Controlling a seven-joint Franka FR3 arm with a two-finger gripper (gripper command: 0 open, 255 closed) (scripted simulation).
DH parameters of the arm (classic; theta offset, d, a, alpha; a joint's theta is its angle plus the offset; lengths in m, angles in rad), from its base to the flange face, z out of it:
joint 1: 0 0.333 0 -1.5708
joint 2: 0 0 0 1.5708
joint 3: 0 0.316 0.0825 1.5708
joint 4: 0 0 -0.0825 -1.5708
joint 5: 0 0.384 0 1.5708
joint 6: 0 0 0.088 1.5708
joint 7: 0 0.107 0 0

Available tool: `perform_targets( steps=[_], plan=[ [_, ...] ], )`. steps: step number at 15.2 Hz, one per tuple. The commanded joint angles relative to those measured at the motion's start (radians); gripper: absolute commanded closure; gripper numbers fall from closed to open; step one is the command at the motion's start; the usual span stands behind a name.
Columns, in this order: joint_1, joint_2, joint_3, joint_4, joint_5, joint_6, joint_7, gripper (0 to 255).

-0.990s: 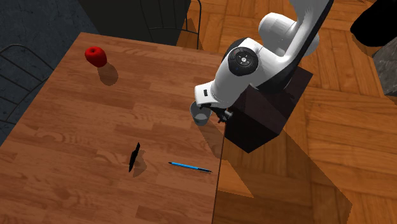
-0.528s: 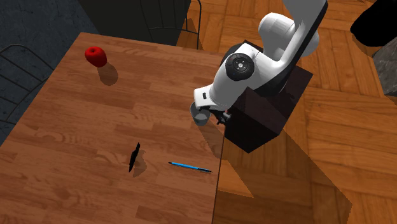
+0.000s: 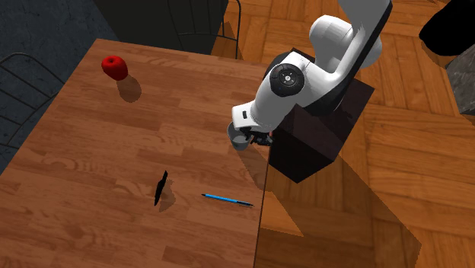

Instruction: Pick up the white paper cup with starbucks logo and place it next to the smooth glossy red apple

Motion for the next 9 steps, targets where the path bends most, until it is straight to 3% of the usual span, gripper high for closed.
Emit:
perform_targets(
  steps=[1,5,9],
  plan=[
    [0.000,0.000,0.000,0.000,0.000,0.000,0.000,255],
    [0.000,0.000,0.000,0.000,0.000,0.000,0.000,255],
    [0.003,-0.035,0.000,0.024,0.011,-0.059,-0.012,255]
  ],
)
